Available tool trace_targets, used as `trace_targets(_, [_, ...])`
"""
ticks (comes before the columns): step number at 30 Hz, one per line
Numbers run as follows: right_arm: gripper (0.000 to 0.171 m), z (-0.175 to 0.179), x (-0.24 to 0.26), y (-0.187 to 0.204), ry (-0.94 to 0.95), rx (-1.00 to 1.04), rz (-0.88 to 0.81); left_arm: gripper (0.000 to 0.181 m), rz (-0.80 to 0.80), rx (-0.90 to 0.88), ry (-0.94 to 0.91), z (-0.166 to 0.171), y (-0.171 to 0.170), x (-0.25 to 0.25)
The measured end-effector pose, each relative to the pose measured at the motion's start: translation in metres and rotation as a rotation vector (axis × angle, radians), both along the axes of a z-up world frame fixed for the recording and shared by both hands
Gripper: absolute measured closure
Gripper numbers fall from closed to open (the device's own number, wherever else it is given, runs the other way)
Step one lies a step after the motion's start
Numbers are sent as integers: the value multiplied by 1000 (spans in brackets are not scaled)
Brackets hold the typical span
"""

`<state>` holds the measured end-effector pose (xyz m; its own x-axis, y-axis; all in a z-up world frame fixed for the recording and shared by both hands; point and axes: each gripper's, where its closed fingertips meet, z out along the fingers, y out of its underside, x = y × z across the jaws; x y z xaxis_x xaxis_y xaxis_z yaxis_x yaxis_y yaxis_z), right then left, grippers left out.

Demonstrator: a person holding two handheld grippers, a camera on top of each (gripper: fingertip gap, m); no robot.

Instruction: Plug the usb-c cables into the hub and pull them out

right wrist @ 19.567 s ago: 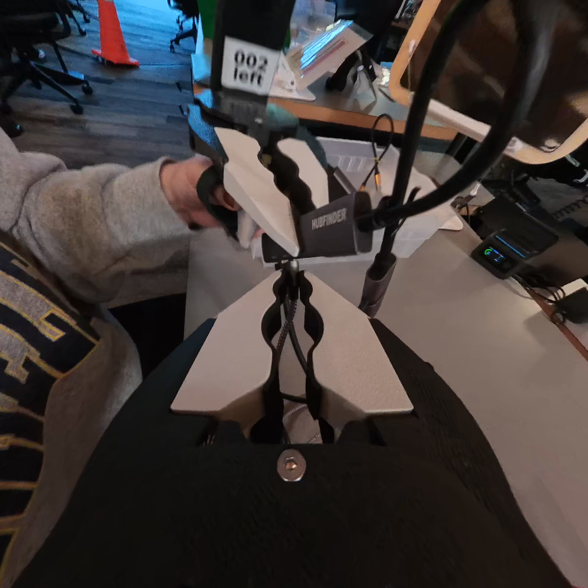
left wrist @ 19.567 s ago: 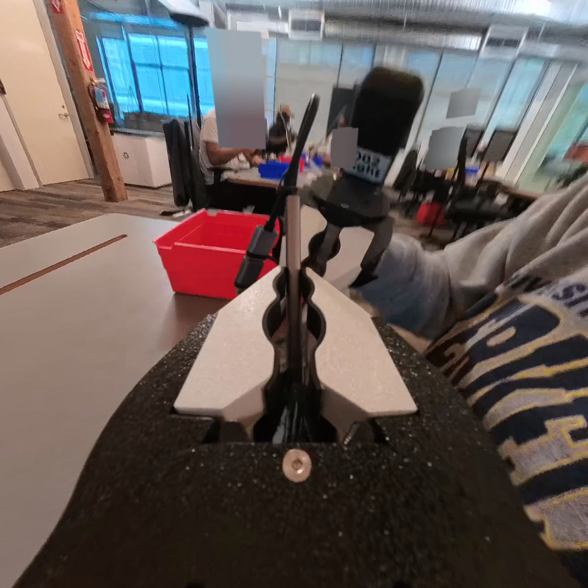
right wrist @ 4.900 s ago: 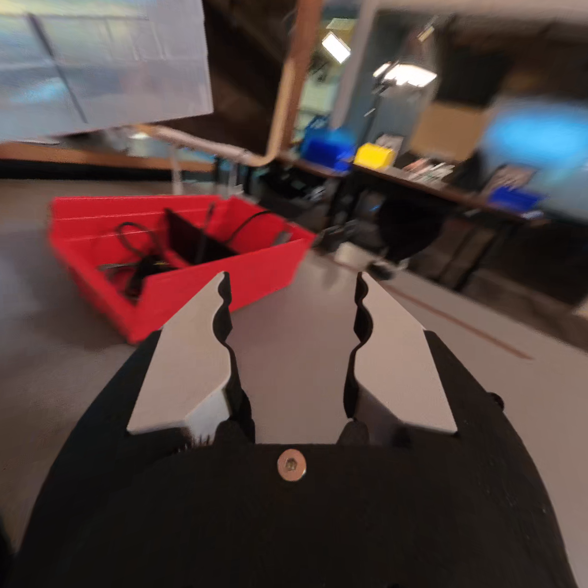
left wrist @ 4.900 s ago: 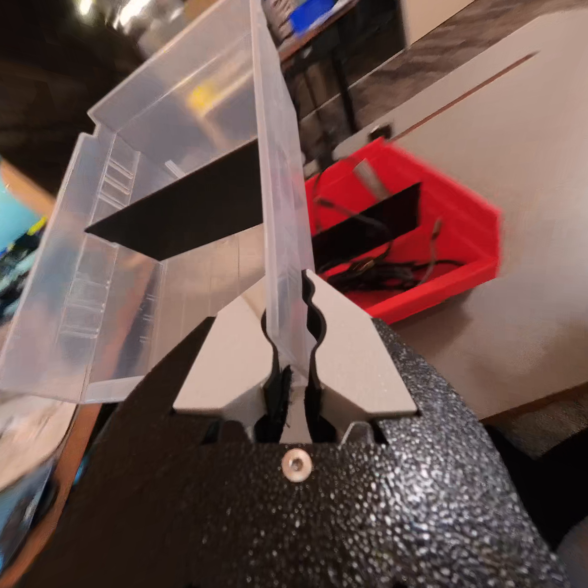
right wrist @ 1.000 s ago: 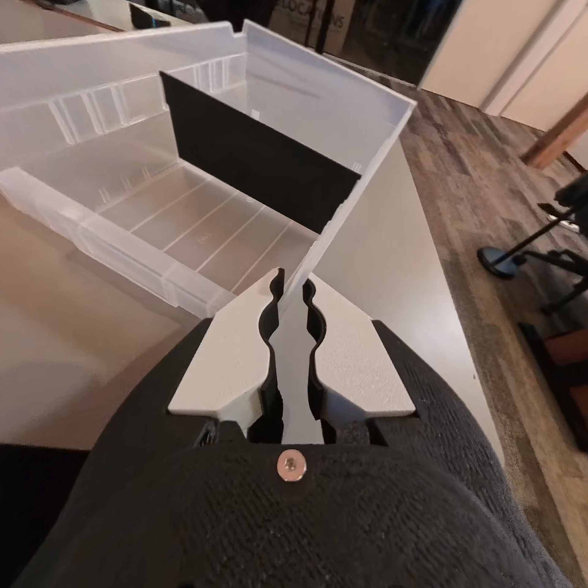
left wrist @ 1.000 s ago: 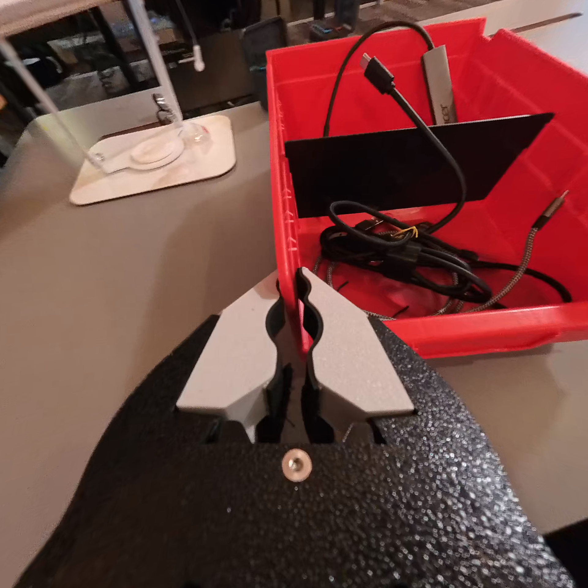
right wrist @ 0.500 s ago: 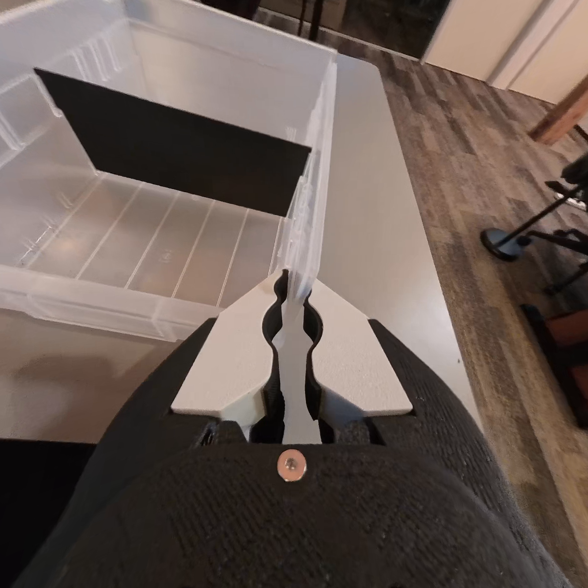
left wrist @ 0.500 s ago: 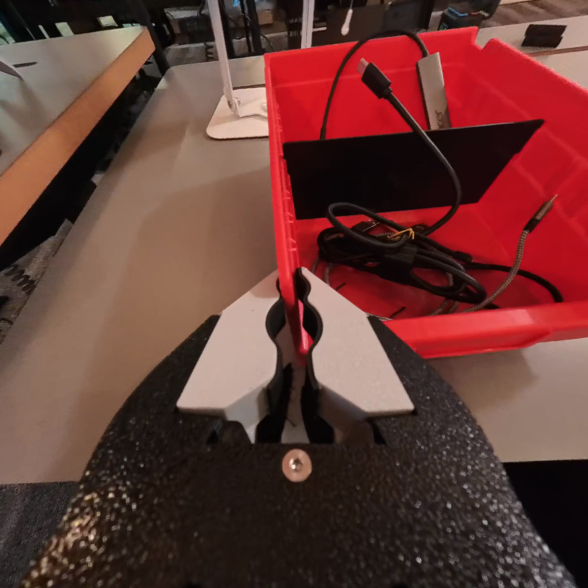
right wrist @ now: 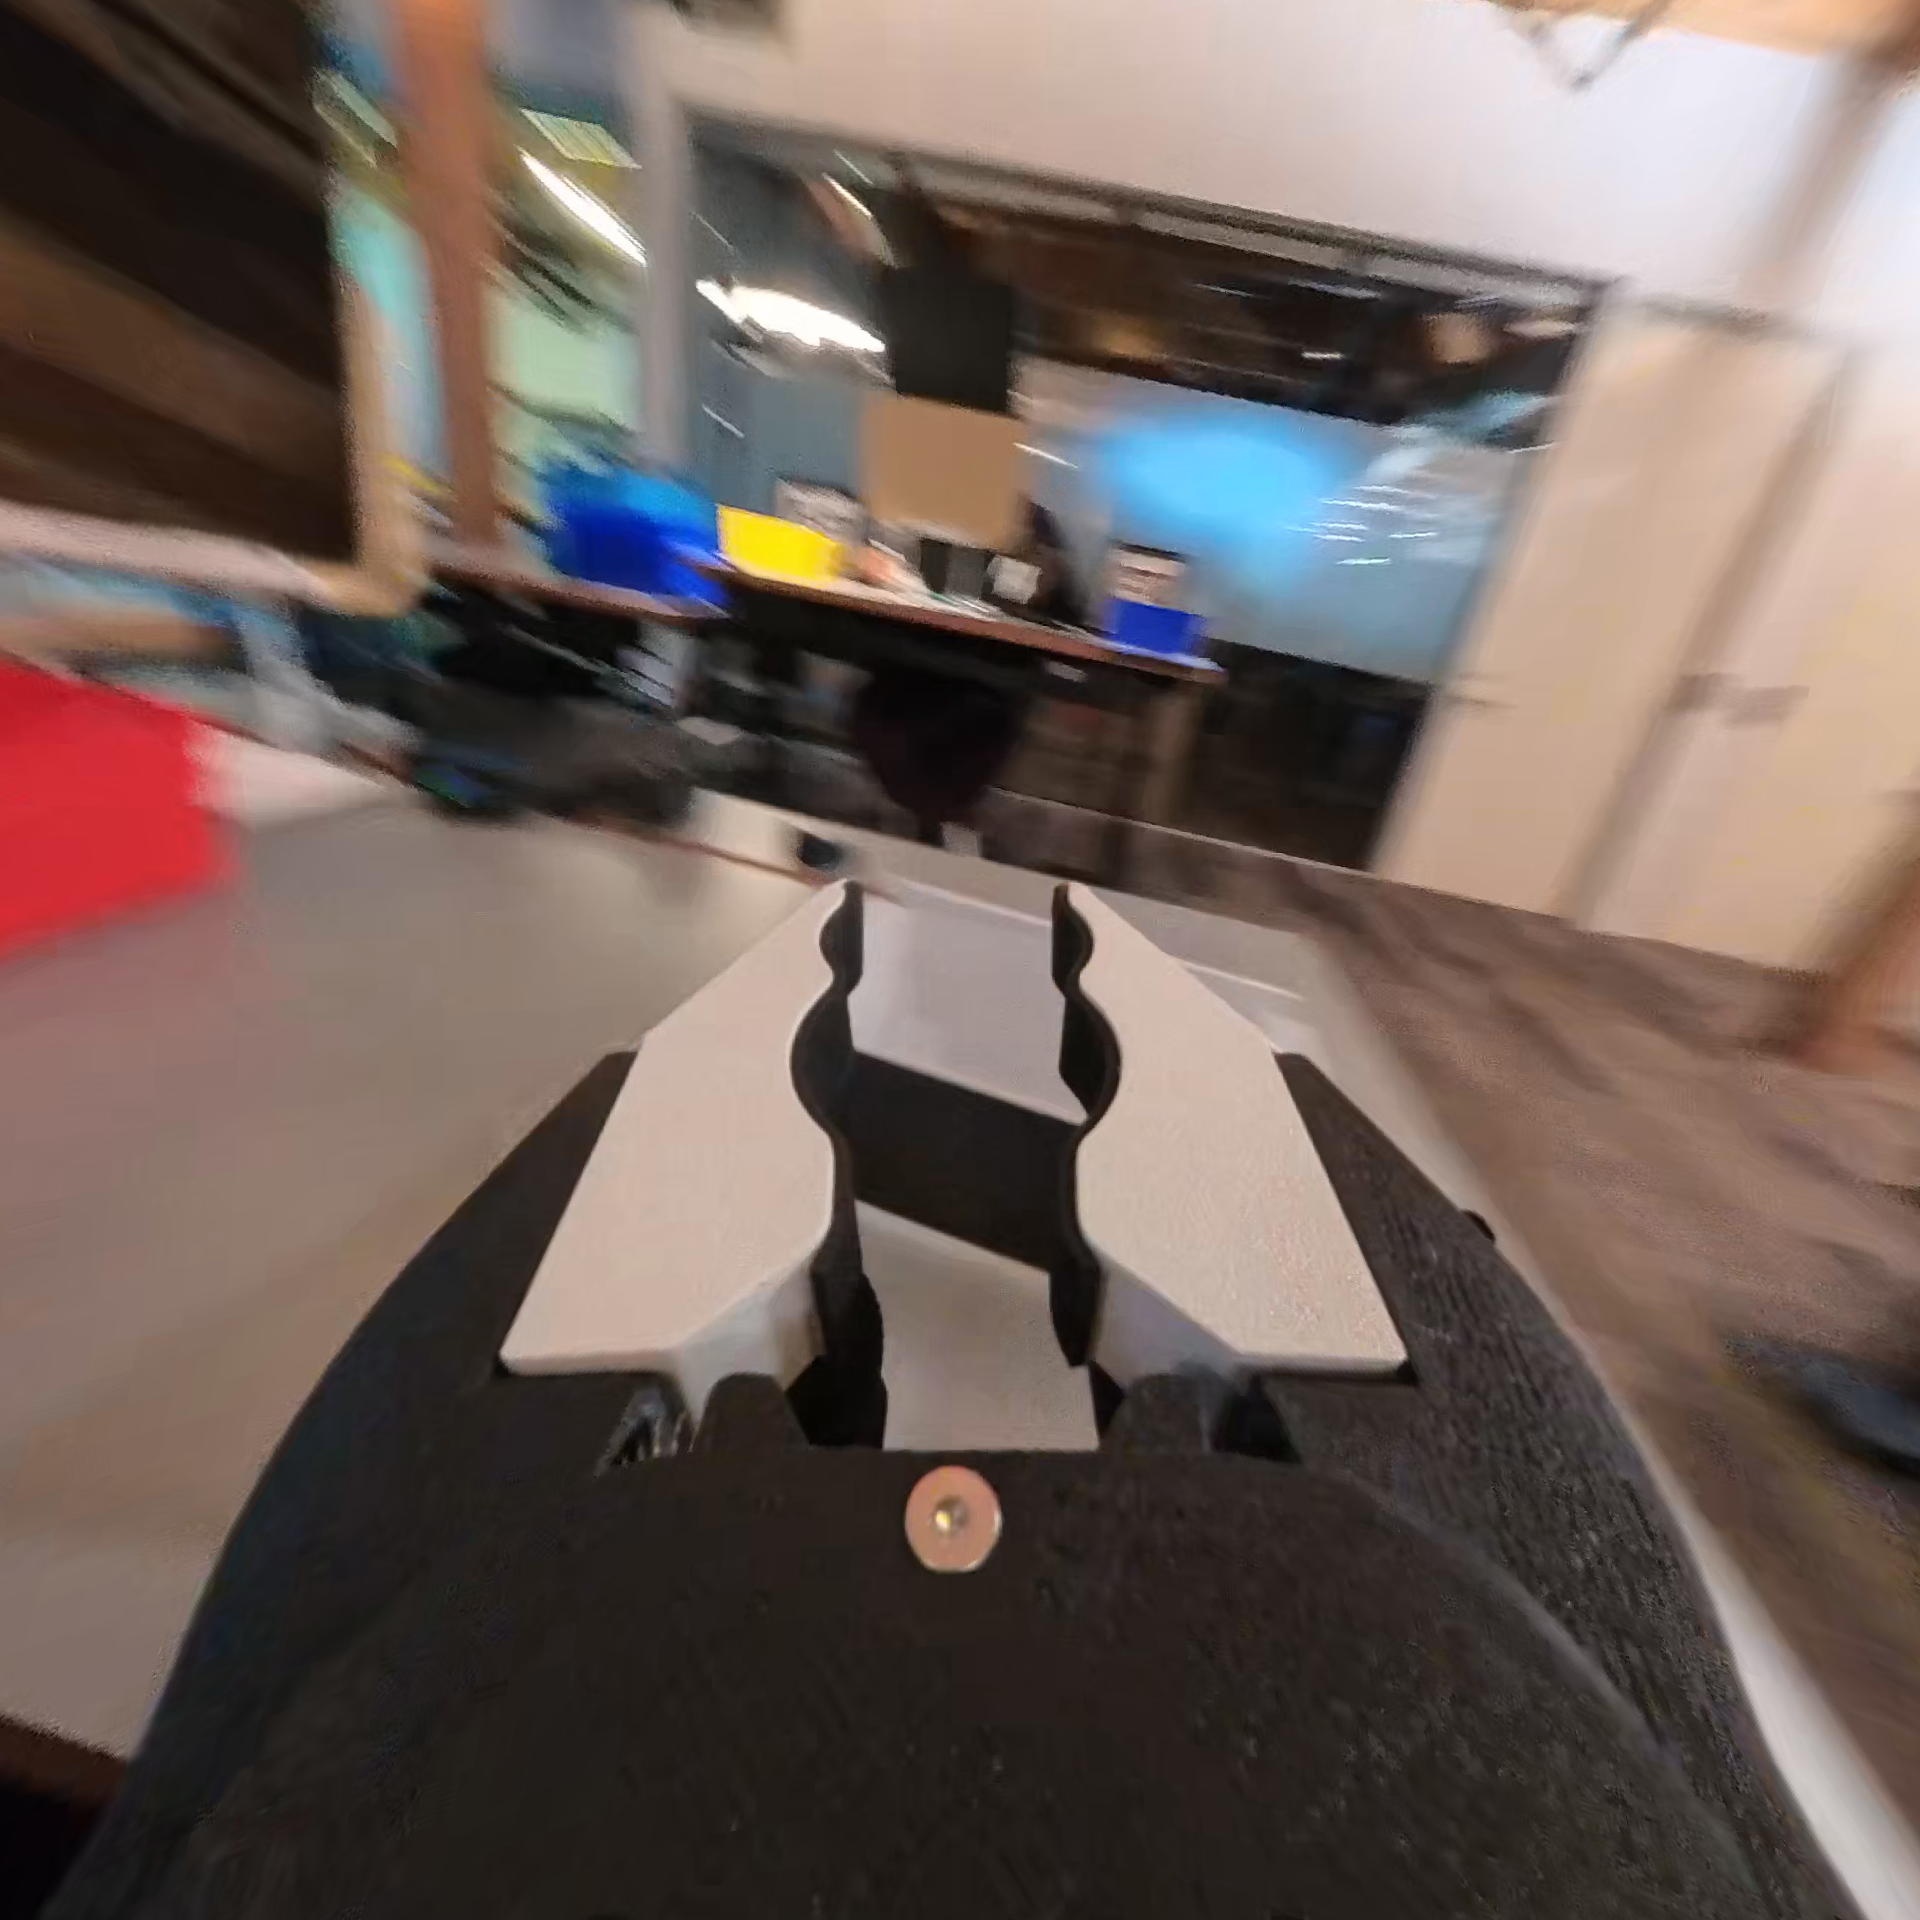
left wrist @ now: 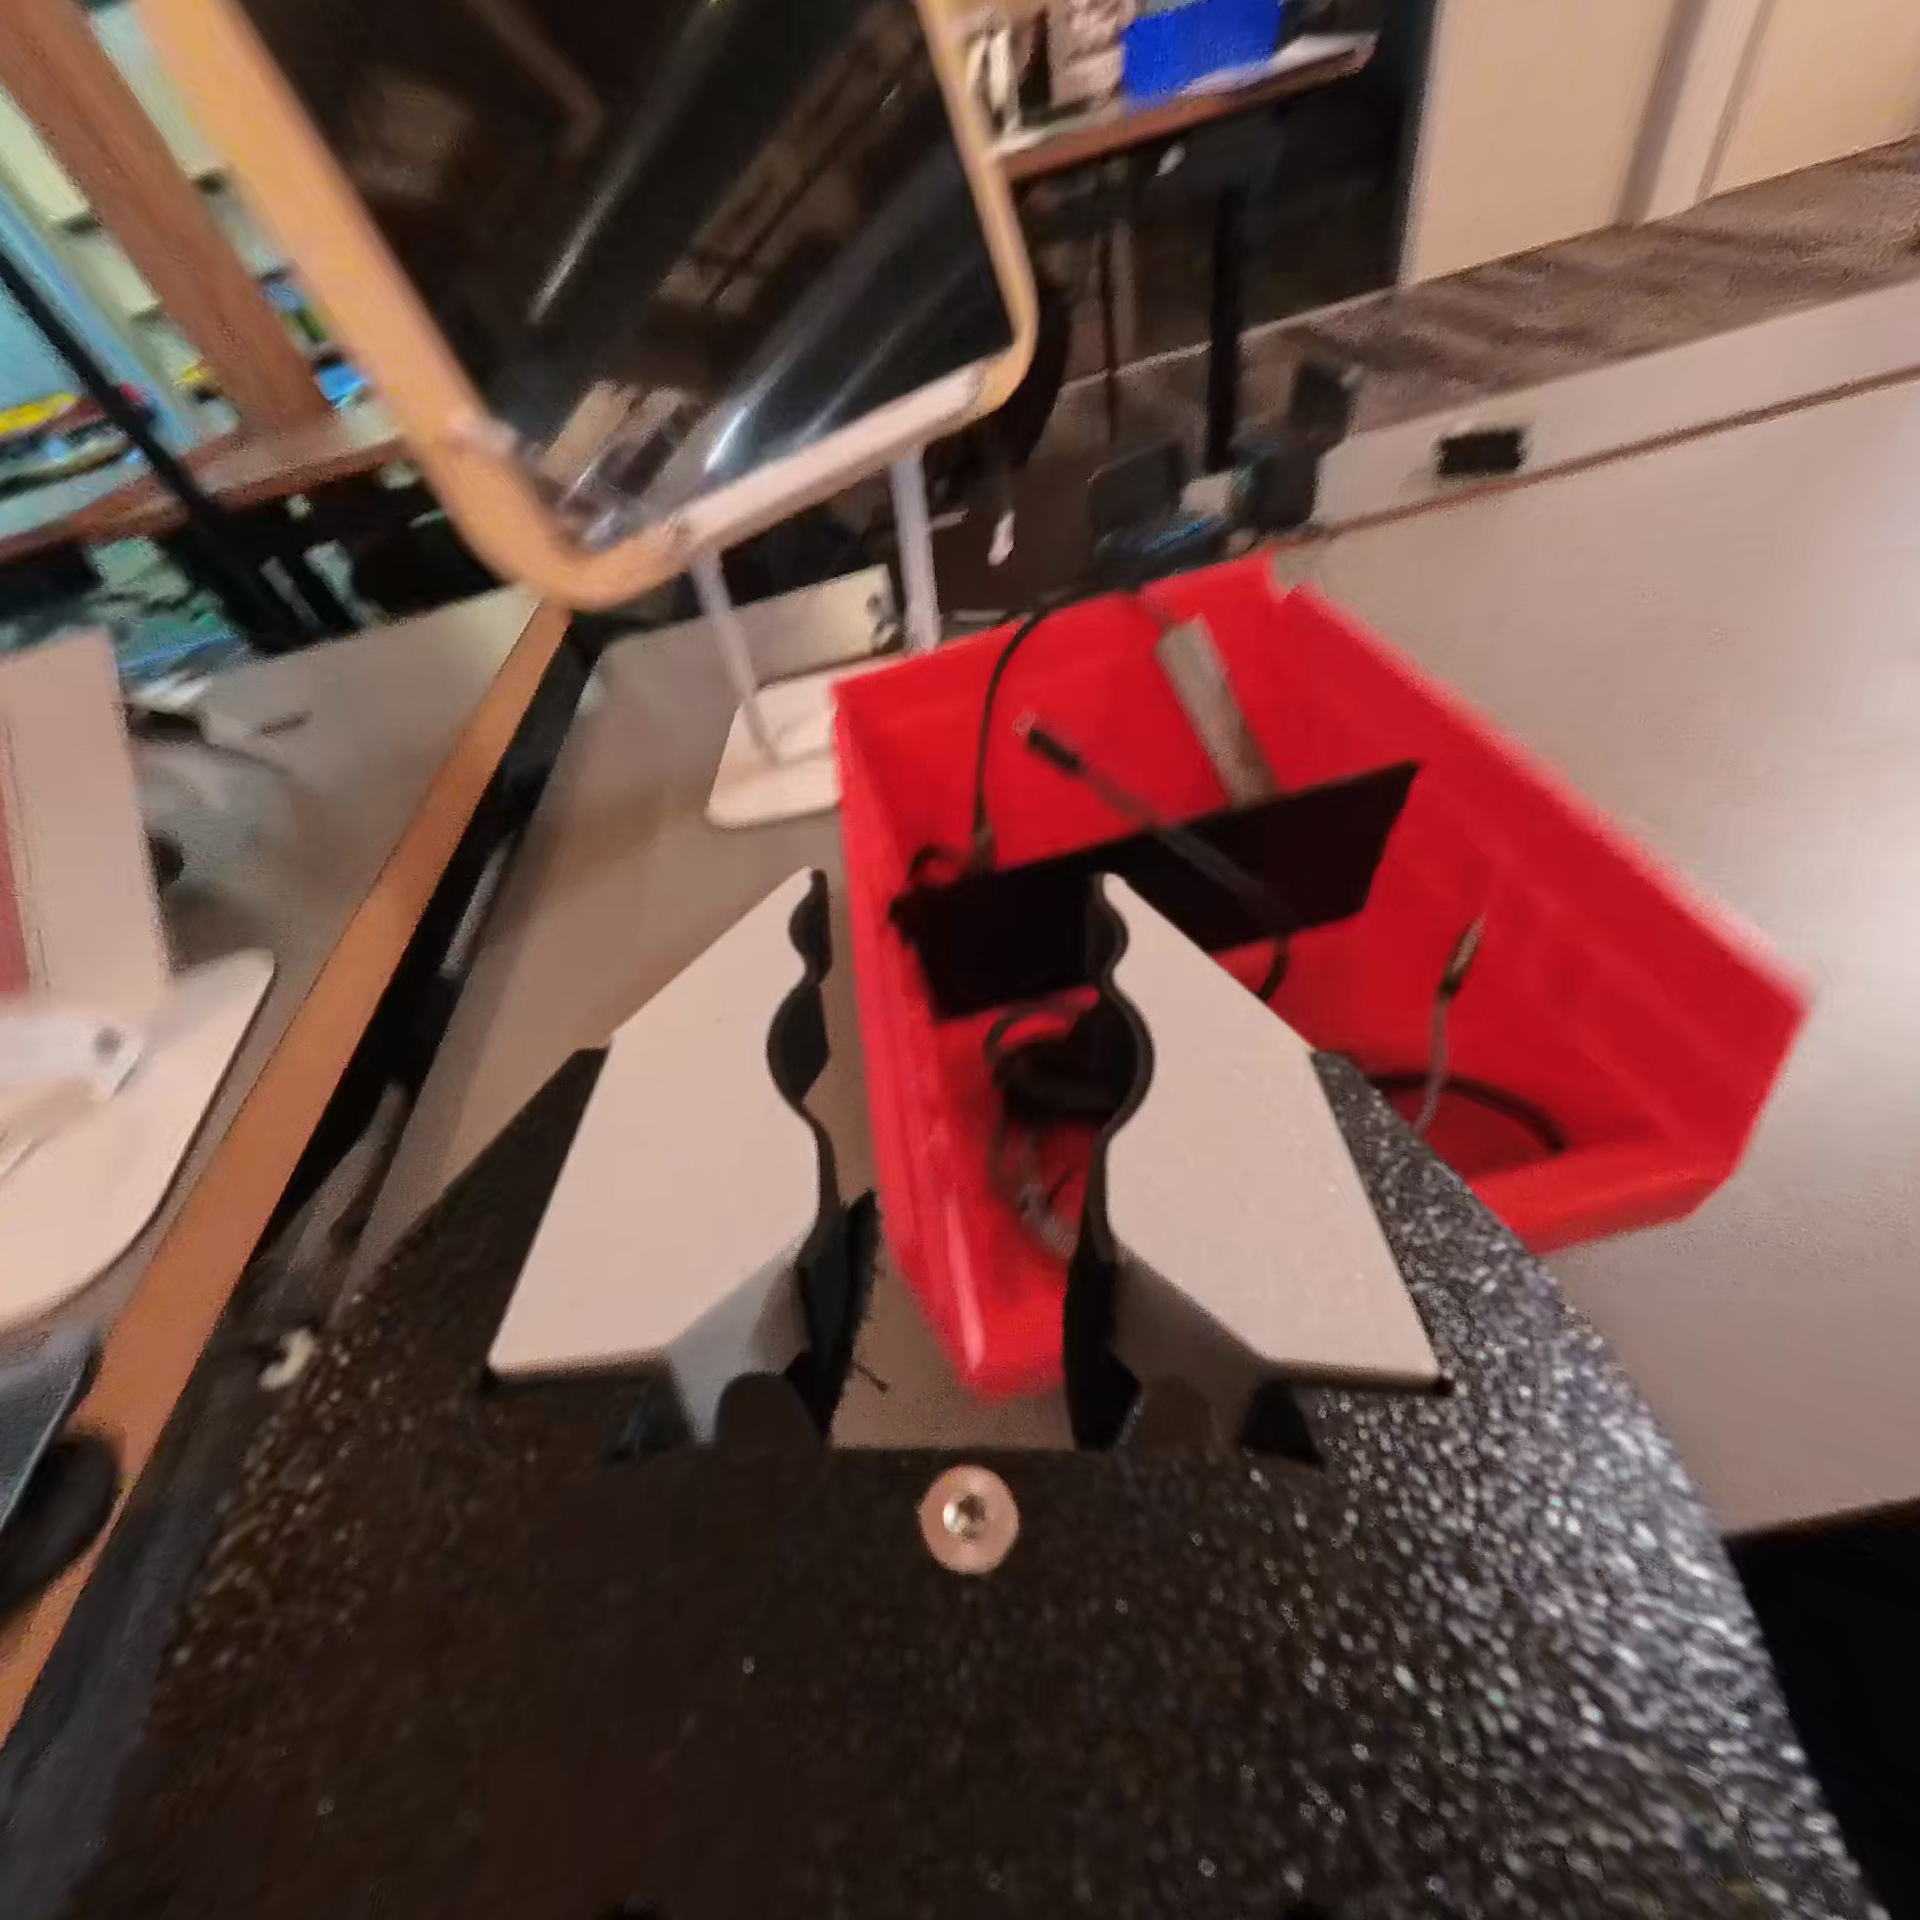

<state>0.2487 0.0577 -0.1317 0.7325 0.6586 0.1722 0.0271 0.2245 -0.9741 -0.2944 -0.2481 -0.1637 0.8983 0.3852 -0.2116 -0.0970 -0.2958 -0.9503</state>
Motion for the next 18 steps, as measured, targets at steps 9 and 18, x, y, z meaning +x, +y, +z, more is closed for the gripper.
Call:
trace_targets(9, [140, -49, -261, -8, -111, 96, 306, 135, -188, -308, -204, -12, 189, 25])
trace_targets(18, [145, -100, -310, 69, -230, 187, 146, 141, -140, -588, -466, -86, 229, 1])
